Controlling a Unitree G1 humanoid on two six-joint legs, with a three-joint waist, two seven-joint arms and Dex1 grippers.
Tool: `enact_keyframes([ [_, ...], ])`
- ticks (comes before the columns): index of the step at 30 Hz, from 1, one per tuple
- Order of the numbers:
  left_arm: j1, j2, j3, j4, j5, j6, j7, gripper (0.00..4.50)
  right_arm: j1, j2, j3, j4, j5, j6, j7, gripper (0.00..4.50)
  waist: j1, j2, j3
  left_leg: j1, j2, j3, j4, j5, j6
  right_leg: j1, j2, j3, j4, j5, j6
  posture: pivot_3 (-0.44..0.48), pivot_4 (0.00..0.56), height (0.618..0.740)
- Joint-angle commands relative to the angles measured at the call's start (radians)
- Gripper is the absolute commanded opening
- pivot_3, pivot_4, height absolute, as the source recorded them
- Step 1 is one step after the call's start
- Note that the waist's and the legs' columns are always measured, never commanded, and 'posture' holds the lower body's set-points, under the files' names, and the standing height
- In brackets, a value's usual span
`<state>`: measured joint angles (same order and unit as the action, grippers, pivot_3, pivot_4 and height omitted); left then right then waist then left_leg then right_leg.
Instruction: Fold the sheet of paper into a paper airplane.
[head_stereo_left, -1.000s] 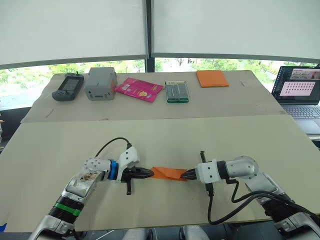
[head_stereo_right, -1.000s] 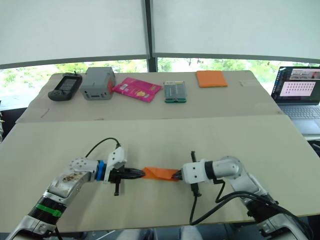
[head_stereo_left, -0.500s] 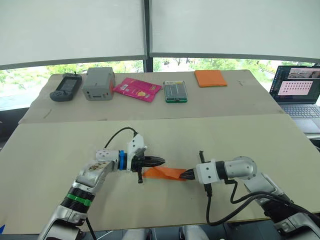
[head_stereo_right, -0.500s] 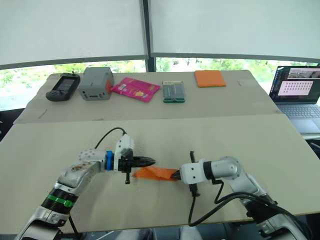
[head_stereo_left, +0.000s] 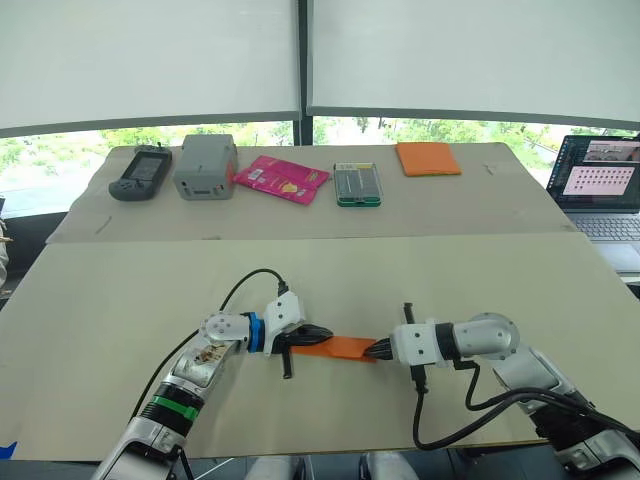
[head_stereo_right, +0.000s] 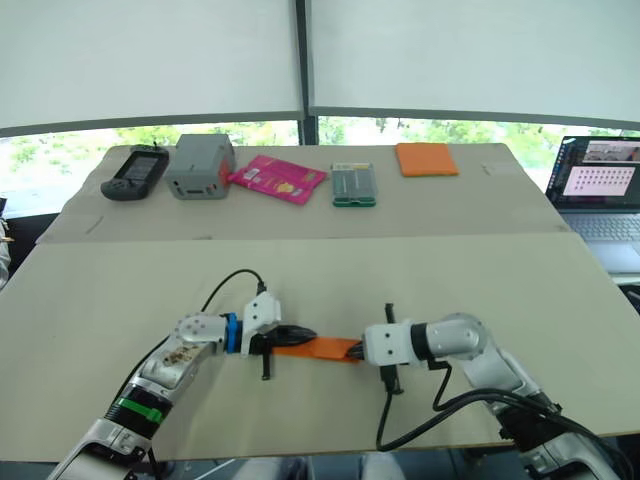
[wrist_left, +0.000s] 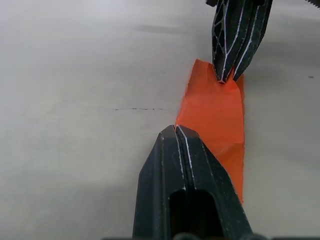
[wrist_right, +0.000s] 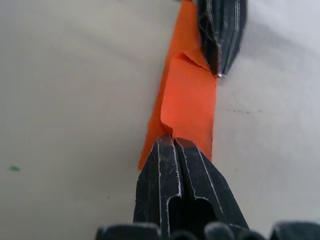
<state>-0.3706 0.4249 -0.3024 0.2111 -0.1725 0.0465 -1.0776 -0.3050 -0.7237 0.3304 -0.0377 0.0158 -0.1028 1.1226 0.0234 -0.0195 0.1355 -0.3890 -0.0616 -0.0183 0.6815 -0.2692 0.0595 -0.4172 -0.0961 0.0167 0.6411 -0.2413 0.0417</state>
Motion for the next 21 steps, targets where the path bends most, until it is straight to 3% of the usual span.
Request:
enact_keyframes([
  [1,0.034,0.008,-0.014,0.034,0.038,0.009,0.012,0.0,0.008,-0.062,-0.073,-0.08,0.064,0.093,0.038,1.32,0.0,0.0,0.0,0.0,0.0,0.0,0.0,0.0,0.0,0.0,0.0,0.0,0.0,0.0,0.0,0.0,0.15,0.74],
  [6,0.061,0.011,-0.003,0.0,0.018,0.041,0.01,0.0,-0.015,0.009,-0.17,-0.232,0.216,0.382,-0.075,2.99,-0.008,0.0,0.0,-0.001,0.002,0.0,-0.001,0.0,0.0,0.0,0.0,0.001,0.0,0.0,-0.001,0.0,0.15,0.74],
  [9,0.079,0.016,0.008,-0.031,0.004,0.07,0.005,0.0,0.0,0.105,-0.149,-0.281,0.225,0.52,-0.186,2.99,-0.011,0.0,0.0,-0.001,0.002,-0.001,-0.001,0.0,0.0,-0.001,0.001,0.002,0.0,0.001,-0.001,0.0,0.15,0.74],
  [18,0.11,0.062,0.016,-0.089,-0.001,0.119,-0.009,0.0,0.076,0.256,-0.03,-0.266,0.142,0.644,-0.364,0.03,-0.013,0.001,-0.001,-0.003,0.001,-0.001,-0.002,0.0,-0.001,-0.004,0.0,0.001,0.0,0.001,-0.001,0.0,0.15,0.74],
  [21,0.1,0.058,0.015,-0.077,0.006,0.122,-0.005,0.0,0.09,0.285,-0.007,-0.225,0.122,0.664,-0.405,0.03,-0.014,0.001,-0.001,-0.003,0.001,0.0,-0.002,0.0,-0.001,-0.004,0.001,0.0,0.0,0.001,-0.001,0.0,0.15,0.74],
])
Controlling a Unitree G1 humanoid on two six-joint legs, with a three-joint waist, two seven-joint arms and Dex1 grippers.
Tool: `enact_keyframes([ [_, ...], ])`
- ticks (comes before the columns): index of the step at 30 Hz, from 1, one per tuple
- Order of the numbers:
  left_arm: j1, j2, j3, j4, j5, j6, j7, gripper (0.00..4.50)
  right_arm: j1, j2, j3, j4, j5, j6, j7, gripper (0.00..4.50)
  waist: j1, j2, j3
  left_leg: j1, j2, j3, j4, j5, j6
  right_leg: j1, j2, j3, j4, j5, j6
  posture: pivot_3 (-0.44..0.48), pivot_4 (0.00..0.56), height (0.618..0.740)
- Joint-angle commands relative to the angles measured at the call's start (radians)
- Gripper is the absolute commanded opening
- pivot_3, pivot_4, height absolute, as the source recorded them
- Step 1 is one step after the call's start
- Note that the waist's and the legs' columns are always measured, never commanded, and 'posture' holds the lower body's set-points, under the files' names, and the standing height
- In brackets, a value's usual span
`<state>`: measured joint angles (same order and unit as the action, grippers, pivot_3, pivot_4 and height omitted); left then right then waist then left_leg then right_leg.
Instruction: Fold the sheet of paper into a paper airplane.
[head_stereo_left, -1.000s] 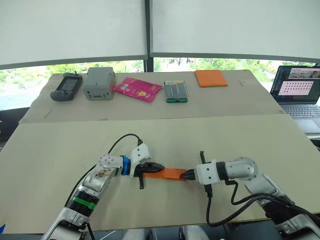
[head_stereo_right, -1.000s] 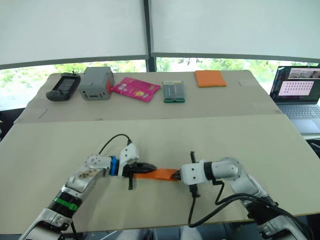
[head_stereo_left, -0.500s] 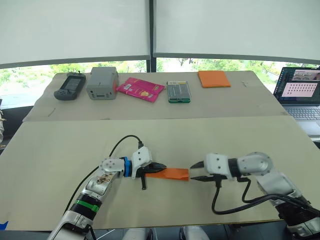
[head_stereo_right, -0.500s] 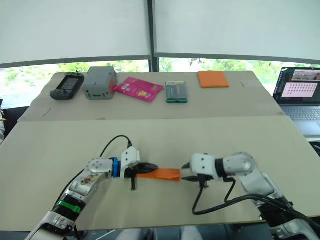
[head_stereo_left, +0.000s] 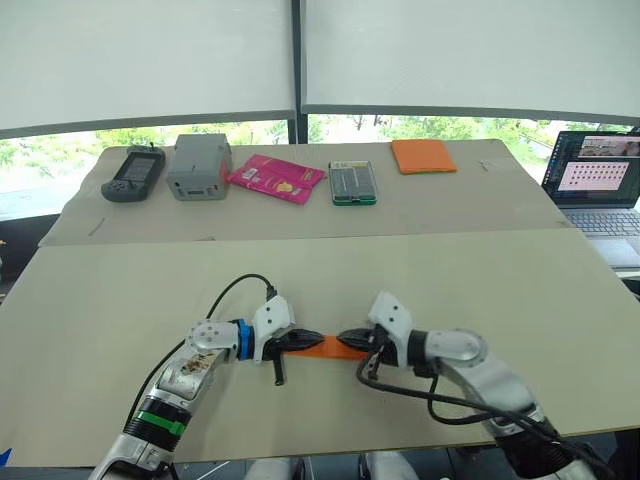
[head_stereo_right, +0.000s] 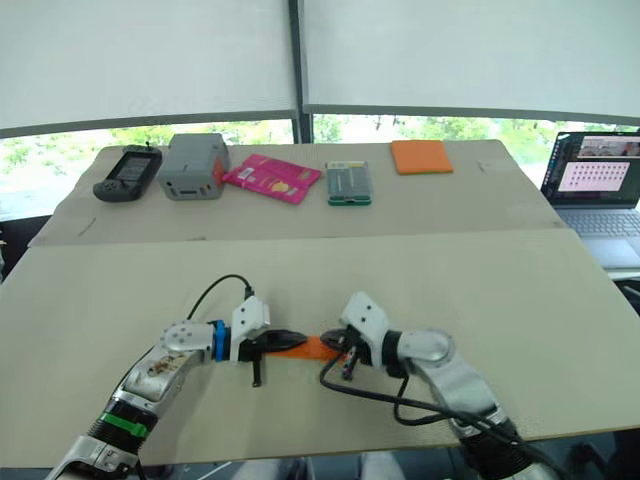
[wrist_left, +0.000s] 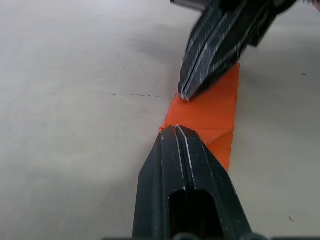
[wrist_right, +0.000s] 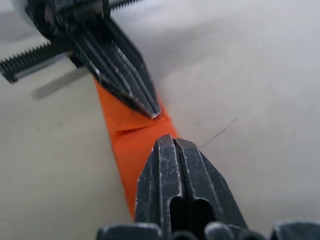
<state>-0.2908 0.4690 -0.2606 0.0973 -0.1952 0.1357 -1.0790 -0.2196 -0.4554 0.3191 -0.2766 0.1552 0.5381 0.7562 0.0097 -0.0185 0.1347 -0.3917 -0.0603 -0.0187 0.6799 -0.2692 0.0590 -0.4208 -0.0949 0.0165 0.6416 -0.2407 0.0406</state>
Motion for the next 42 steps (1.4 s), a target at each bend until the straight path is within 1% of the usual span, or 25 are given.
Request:
enact_keyframes([
  [1,0.018,0.012,-0.027,0.041,0.03,0.033,-0.003,0.0,0.008,0.017,0.008,0.02,-0.022,0.023,-0.042,0.03,0.0,0.0,0.0,0.001,0.0,0.0,0.0,0.0,0.0,0.0,0.0,0.0,0.0,0.0,0.0,0.0,0.15,0.74],
  [8,0.008,0.006,-0.037,0.058,0.033,0.038,-0.003,0.0,0.035,-0.03,0.005,0.029,-0.048,0.043,-0.058,0.03,0.003,0.0,-0.003,0.005,0.0,0.0,0.0,0.0,0.0,0.002,0.0,-0.002,-0.001,0.0,0.0,0.0,0.15,0.74],
  [11,0.007,0.008,-0.044,0.067,0.036,0.042,-0.004,0.0,0.084,-0.066,-0.022,0.023,-0.048,0.039,-0.069,0.03,0.005,0.0,-0.004,0.005,0.0,0.0,0.0,0.0,0.001,0.002,0.0,-0.002,-0.001,0.0,0.0,0.0,0.15,0.74],
  [14,0.007,0.009,-0.043,0.078,0.034,0.043,-0.002,0.0,0.161,-0.091,-0.075,0.028,-0.043,0.016,-0.096,0.03,0.009,0.001,-0.01,0.006,0.0,0.0,0.0,-0.001,0.001,0.003,-0.001,-0.002,-0.002,0.0,0.0,0.0,0.15,0.74],
  [15,0.006,0.008,-0.042,0.08,0.033,0.043,-0.001,0.0,0.179,-0.108,-0.084,0.031,-0.048,0.006,-0.094,0.03,0.009,0.002,-0.012,0.007,0.0,0.0,-0.001,-0.001,0.001,0.005,-0.001,-0.002,-0.003,0.0,0.0,0.0,0.15,0.74],
  [17,0.007,0.009,-0.042,0.078,0.025,0.047,-0.01,0.0,0.214,-0.135,-0.125,0.046,-0.047,-0.014,-0.096,0.03,0.013,0.005,-0.014,0.012,0.0,-0.002,-0.002,-0.002,0.002,0.014,0.0,-0.002,-0.01,0.0,0.0,0.0,0.15,0.74],
  [18,0.007,0.01,-0.044,0.075,0.018,0.051,-0.021,0.0,0.22,-0.141,-0.147,0.051,-0.039,-0.019,-0.097,0.03,0.014,0.005,-0.014,0.017,0.001,-0.002,-0.003,-0.002,0.003,0.019,-0.001,-0.003,-0.013,0.0,0.0,0.0,0.15,0.74],
  [20,0.006,0.013,-0.046,0.074,0.015,0.054,-0.033,0.0,0.224,-0.157,-0.166,0.055,-0.036,-0.034,-0.091,0.03,0.017,0.005,-0.015,0.021,0.001,-0.002,-0.003,-0.003,0.005,0.025,-0.001,-0.003,-0.016,0.0,0.001,0.0,0.15,0.74],
  [23,0.004,0.014,-0.044,0.076,0.017,0.053,-0.037,0.0,0.229,-0.163,-0.198,0.043,-0.023,-0.052,-0.089,0.03,0.018,0.005,-0.015,0.023,0.001,-0.002,-0.002,-0.004,0.006,0.028,-0.002,-0.003,-0.018,0.0,0.001,0.0,0.15,0.74],
  [26,-0.002,0.014,-0.039,0.077,0.017,0.056,-0.04,0.0,0.19,-0.117,-0.251,-0.014,0.047,-0.088,-0.083,0.03,0.018,0.005,-0.015,0.022,0.001,-0.002,-0.002,-0.005,0.006,0.028,-0.003,-0.003,-0.018,0.0,0.001,0.0,0.15,0.74],
  [29,-0.005,0.014,-0.038,0.075,0.019,0.057,-0.044,0.0,0.124,-0.065,-0.227,-0.064,0.085,-0.102,-0.071,0.03,0.011,0.006,-0.014,0.018,0.001,-0.002,-0.003,-0.005,0.006,0.027,-0.003,-0.002,-0.017,0.0,0.001,0.0,0.15,0.74],
  [31,-0.008,0.012,-0.039,0.075,0.021,0.058,-0.045,0.0,0.091,-0.047,-0.178,-0.069,0.076,-0.078,-0.062,0.03,0.004,0.007,-0.015,0.014,0.001,-0.002,-0.002,-0.004,0.006,0.02,-0.003,-0.002,-0.015,0.0,0.001,0.0,0.15,0.74],
  [33,-0.013,0.002,-0.045,0.081,0.025,0.059,-0.042,0.0,0.068,-0.028,-0.107,-0.04,0.054,-0.036,-0.057,0.03,0.005,0.007,-0.015,0.009,0.001,-0.002,-0.002,-0.004,0.005,0.016,-0.002,-0.002,-0.013,0.0,0.001,0.0,0.15,0.74],
  [36,-0.016,-0.029,-0.056,0.099,0.028,0.068,-0.026,0.0,0.079,0.013,-0.059,0.02,0.05,-0.032,-0.062,0.03,0.013,0.007,-0.015,0.01,0.001,-0.003,-0.002,-0.004,0.005,0.015,-0.003,-0.003,-0.014,0.0,0.001,0.0,0.15,0.74],
  [38,-0.004,-0.035,-0.067,0.089,0.033,0.082,-0.024,0.0,0.101,0.001,-0.034,0.044,0.031,-0.05,-0.048,0.03,0.016,0.008,-0.014,0.009,0.0,-0.003,-0.002,-0.004,0.006,0.015,-0.004,-0.003,-0.015,0.0,0.001,0.0,0.15,0.74],
  [42,0.018,-0.02,-0.07,0.074,0.039,0.104,-0.021,0.0,0.161,-0.031,-0.055,0.059,0.022,-0.087,-0.046,0.03,0.017,0.008,-0.015,0.012,-0.002,-0.002,-0.002,-0.005,0.007,0.017,-0.005,-0.003,-0.017,0.0,0.001,0.0,0.15,0.74],
])
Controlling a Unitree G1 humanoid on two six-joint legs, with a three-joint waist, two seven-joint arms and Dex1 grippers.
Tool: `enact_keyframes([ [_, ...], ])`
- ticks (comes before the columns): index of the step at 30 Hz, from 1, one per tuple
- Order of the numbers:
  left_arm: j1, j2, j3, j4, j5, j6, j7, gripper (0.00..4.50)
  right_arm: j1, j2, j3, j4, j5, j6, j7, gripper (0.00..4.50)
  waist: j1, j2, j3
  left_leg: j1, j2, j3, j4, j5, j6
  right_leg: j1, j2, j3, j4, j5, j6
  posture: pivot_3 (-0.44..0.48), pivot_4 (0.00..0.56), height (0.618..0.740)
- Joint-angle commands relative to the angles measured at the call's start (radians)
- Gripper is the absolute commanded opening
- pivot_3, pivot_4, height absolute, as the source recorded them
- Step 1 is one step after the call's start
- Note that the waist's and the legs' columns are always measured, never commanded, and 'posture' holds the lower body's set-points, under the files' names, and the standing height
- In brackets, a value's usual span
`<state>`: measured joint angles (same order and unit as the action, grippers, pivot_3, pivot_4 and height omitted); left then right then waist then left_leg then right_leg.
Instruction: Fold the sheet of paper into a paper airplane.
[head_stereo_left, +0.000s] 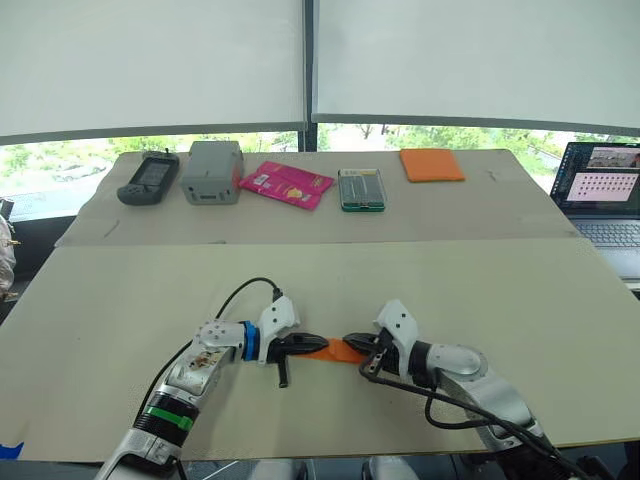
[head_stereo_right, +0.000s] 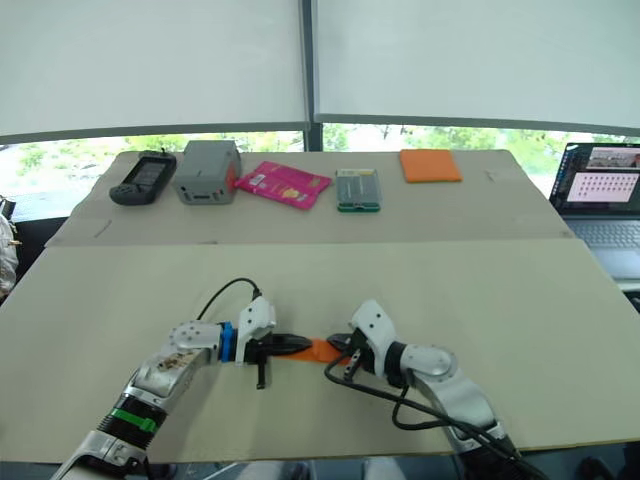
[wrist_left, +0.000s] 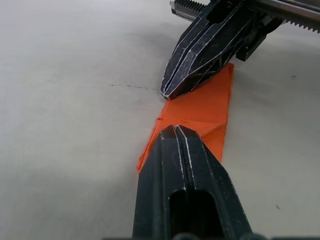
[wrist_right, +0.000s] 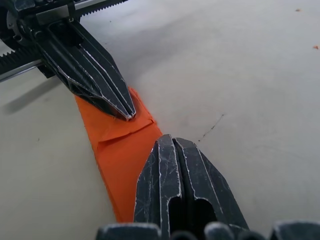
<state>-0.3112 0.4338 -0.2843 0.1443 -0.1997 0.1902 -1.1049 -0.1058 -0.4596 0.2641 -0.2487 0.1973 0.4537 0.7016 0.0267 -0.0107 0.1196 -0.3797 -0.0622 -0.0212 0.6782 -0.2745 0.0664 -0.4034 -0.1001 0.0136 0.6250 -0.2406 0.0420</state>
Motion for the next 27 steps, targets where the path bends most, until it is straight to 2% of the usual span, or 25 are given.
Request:
enact_keyframes([
  [1,0.044,0.023,-0.046,0.028,0.046,0.049,0.004,0.0,0.065,-0.04,-0.013,0.041,-0.024,-0.021,0.008,0.03,0.0,0.0,-0.001,0.0,0.0,0.0,0.0,0.0,0.0,0.0,0.0,0.0,0.0,0.0,0.0,0.0,0.15,0.74],
  [7,0.06,0.067,-0.021,0.042,0.039,0.045,-0.002,0.0,0.176,-0.135,-0.12,0.106,-0.016,-0.151,0.042,0.03,-0.003,-0.001,-0.008,0.003,0.001,0.0,-0.002,0.0,0.0,0.002,0.0,0.0,-0.002,0.0,0.0,0.0,0.15,0.74],
  [11,0.063,0.071,0.023,0.022,-0.009,0.059,-0.013,0.0,0.162,-0.159,-0.165,0.085,0.031,-0.176,0.087,0.03,-0.007,-0.001,-0.008,0.011,0.005,0.0,-0.004,-0.001,-0.001,0.014,0.001,0.0,-0.008,-0.001,0.0,0.0,0.15,0.74],
  [14,0.067,0.085,0.065,-0.035,-0.069,0.096,-0.033,0.0,0.123,-0.173,-0.204,0.027,0.105,-0.148,0.138,0.03,-0.011,-0.001,-0.006,0.01,0.005,0.0,-0.005,-0.001,-0.001,0.014,0.002,-0.001,-0.01,-0.001,0.0,0.0,0.15,0.74],
  [16,0.072,0.116,0.087,-0.102,-0.107,0.142,-0.051,0.0,0.095,-0.193,-0.228,-0.023,0.177,-0.082,0.175,0.03,-0.015,0.0,-0.005,0.006,0.005,0.0,-0.005,-0.001,0.0,0.013,0.002,0.0,-0.01,0.0,0.0,0.0,0.15,0.74],
  [19,0.073,0.188,0.155,-0.244,-0.203,0.269,-0.06,0.0,0.06,-0.268,-0.259,-0.14,0.348,0.08,0.275,0.03,-0.02,0.001,-0.002,-0.01,0.005,0.002,-0.004,0.0,-0.001,-0.005,0.002,0.001,-0.005,0.001,0.0,0.0,0.15,0.74],
  [21,0.072,0.235,0.209,-0.33,-0.274,0.36,-0.053,0.0,0.044,-0.325,-0.243,-0.214,0.411,0.163,0.323,0.03,-0.02,0.001,0.0,-0.022,0.005,0.002,-0.001,0.0,-0.003,-0.021,0.002,0.002,0.003,0.001,0.0,0.0,0.15,0.74],
  [23,0.079,0.272,0.254,-0.391,-0.328,0.436,-0.038,0.0,0.015,-0.352,-0.188,-0.243,0.376,0.189,0.318,0.03,-0.017,0.001,0.002,-0.024,0.006,0.001,0.0,0.001,-0.004,-0.022,0.004,0.0,0.004,0.001,-0.001,0.0,0.15,0.74],
  [27,0.11,0.32,0.306,-0.463,-0.374,0.498,-0.011,0.0,-0.067,-0.324,-0.1,-0.245,0.314,0.203,0.269,0.03,-0.016,0.002,0.005,-0.023,0.006,0.001,0.0,0.001,-0.004,-0.02,0.003,0.0,0.002,0.001,-0.002,0.0,0.15,0.74],
])
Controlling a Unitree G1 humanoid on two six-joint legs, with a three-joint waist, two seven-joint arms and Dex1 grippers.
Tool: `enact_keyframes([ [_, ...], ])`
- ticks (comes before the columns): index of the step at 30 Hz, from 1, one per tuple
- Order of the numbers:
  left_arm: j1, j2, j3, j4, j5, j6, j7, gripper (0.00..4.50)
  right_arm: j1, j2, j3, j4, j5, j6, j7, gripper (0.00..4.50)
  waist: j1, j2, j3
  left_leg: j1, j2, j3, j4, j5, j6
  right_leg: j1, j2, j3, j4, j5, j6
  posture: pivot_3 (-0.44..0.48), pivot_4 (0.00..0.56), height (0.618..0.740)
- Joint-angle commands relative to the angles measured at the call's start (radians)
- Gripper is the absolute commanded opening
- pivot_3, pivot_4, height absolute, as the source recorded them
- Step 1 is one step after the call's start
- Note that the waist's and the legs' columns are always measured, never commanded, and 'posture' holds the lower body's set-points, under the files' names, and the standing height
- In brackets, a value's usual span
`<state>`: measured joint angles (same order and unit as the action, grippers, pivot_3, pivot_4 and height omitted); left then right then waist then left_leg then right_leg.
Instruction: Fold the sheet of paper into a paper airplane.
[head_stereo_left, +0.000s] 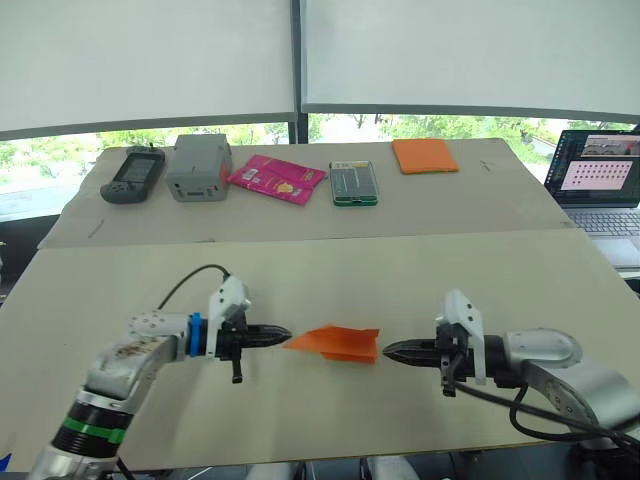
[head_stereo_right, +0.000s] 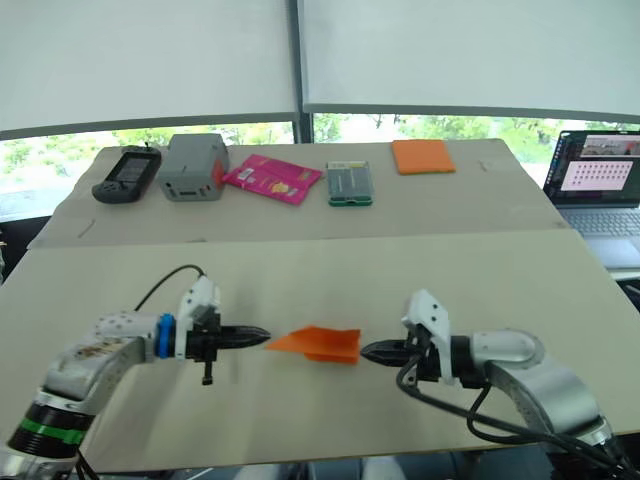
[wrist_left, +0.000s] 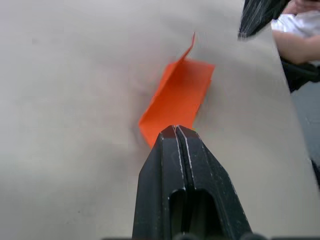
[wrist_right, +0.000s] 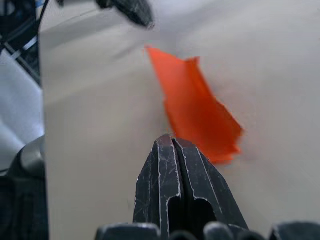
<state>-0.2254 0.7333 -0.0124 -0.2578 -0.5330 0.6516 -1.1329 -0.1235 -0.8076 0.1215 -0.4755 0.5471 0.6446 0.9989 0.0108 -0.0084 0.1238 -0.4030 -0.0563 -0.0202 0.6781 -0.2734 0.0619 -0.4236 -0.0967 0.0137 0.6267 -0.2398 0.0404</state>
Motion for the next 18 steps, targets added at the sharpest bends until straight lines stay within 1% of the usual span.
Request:
enact_keyframes([
  [1,0.04,0.027,0.044,-0.079,-0.046,0.042,0.027,0.0,-0.079,0.04,0.068,-0.007,-0.057,0.014,-0.044,0.03,0.0,0.0,0.002,0.0,0.0,0.001,0.0,0.0,0.0,0.0,0.0,0.0,0.0,0.0,0.0,0.0,0.15,0.74],
  [5,0.094,0.036,0.075,-0.123,-0.063,0.058,0.059,0.0,-0.18,0.103,0.144,0.087,-0.16,-0.008,-0.094,0.03,-0.001,-0.002,0.004,0.0,-0.001,0.001,0.001,0.0,0.0,-0.001,0.0,0.0,0.001,0.001,-0.001,0.0,0.15,0.74],
  [8,0.133,0.034,0.079,-0.148,-0.062,0.047,0.081,0.0,-0.242,0.146,0.149,0.162,-0.173,-0.011,-0.092,0.03,0.003,-0.002,0.005,0.0,-0.001,0.001,0.0,0.001,-0.001,-0.001,0.0,0.0,0.001,0.001,-0.001,0.0,0.15,0.74],
  [11,0.157,0.03,0.08,-0.172,-0.071,0.049,0.099,0.0,-0.261,0.147,0.151,0.234,-0.211,-0.039,-0.081,0.03,0.003,-0.002,0.005,0.0,-0.001,0.001,0.0,0.001,-0.002,-0.001,0.0,0.0,0.001,0.001,-0.001,0.0,0.15,0.74],
  [14,0.18,0.027,0.078,-0.181,-0.072,0.042,0.114,0.0,-0.307,0.176,0.141,0.331,-0.261,-0.062,-0.131,0.03,-0.001,-0.002,0.005,0.0,-0.002,0.001,0.001,0.001,-0.002,-0.001,0.0,0.0,0.001,0.001,-0.001,0.0,0.15,0.74],
  [18,0.193,0.022,0.074,-0.183,-0.067,0.029,0.131,0.0,-0.347,0.177,0.125,0.355,-0.247,-0.036,-0.098,0.03,-0.002,-0.001,0.005,0.0,-0.001,0.0,0.0,0.003,-0.004,-0.002,0.001,0.0,0.003,0.001,-0.001,0.0,0.15,0.74],
])
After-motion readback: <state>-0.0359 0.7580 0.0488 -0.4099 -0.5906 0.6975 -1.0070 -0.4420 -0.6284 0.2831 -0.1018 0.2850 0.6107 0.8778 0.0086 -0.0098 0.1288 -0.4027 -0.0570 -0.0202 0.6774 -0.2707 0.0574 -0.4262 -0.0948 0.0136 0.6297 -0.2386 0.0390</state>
